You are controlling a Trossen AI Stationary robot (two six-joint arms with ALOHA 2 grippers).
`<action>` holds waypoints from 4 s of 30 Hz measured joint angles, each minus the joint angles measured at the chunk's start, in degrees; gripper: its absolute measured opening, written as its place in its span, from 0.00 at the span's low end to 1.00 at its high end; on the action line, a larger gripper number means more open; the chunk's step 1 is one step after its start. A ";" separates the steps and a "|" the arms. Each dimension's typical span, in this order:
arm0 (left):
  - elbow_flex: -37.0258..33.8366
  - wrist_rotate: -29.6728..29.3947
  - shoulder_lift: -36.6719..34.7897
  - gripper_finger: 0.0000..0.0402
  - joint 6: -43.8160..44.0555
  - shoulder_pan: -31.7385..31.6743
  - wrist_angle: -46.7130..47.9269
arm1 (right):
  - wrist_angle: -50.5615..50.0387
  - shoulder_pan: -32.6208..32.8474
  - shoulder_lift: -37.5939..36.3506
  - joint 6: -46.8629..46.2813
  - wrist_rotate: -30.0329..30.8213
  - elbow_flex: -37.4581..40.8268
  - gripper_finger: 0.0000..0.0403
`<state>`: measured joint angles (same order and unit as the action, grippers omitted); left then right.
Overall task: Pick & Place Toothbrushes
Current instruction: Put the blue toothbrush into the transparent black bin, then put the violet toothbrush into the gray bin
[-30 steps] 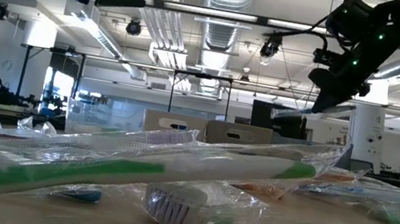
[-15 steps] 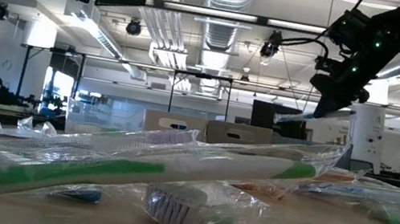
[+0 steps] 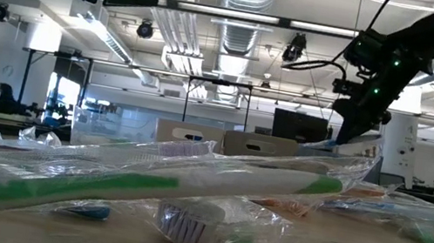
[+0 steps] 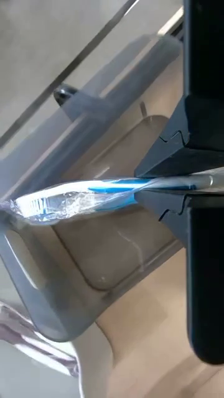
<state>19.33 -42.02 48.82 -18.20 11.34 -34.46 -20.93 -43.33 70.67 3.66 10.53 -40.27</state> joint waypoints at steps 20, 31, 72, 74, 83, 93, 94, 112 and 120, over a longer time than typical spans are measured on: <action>0.00 0.01 0.00 0.42 -0.04 0.01 -0.03 | 3.69 -2.60 7.02 7.77 -0.88 0.00 0.05; 0.00 0.00 0.00 0.42 -0.07 0.00 -0.52 | 3.59 -4.22 10.06 13.36 -1.58 0.00 0.06; 0.02 0.00 0.02 0.42 -1.94 -0.05 -1.51 | -14.95 -4.68 8.62 10.09 -1.43 -14.34 0.51; 0.02 0.02 0.02 0.42 -2.46 -0.05 -1.49 | -18.47 -4.64 8.26 7.93 -1.44 -16.93 0.50; 0.02 0.02 0.02 0.42 -2.69 -0.05 -1.49 | -32.20 -2.33 7.78 -0.62 -1.62 -29.54 0.39; 0.02 0.02 0.02 0.42 -2.47 -0.05 -1.46 | -35.91 6.10 7.72 -1.79 -1.62 -40.55 0.27; 0.02 0.02 0.02 0.42 -2.45 -0.05 -1.47 | -35.89 7.02 7.72 -1.96 -1.62 -41.57 0.25; 0.02 0.02 0.02 0.42 -4.50 -0.10 -1.53 | -48.08 25.08 7.70 -16.04 -1.61 -51.19 0.04; 0.02 0.02 0.02 0.42 -4.55 -0.08 -1.55 | -61.06 33.88 7.70 -33.91 -1.51 -50.50 0.03</action>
<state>19.35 -42.00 48.84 -22.74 11.27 -36.01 -81.99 -9.45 78.37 -30.25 9.01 -90.77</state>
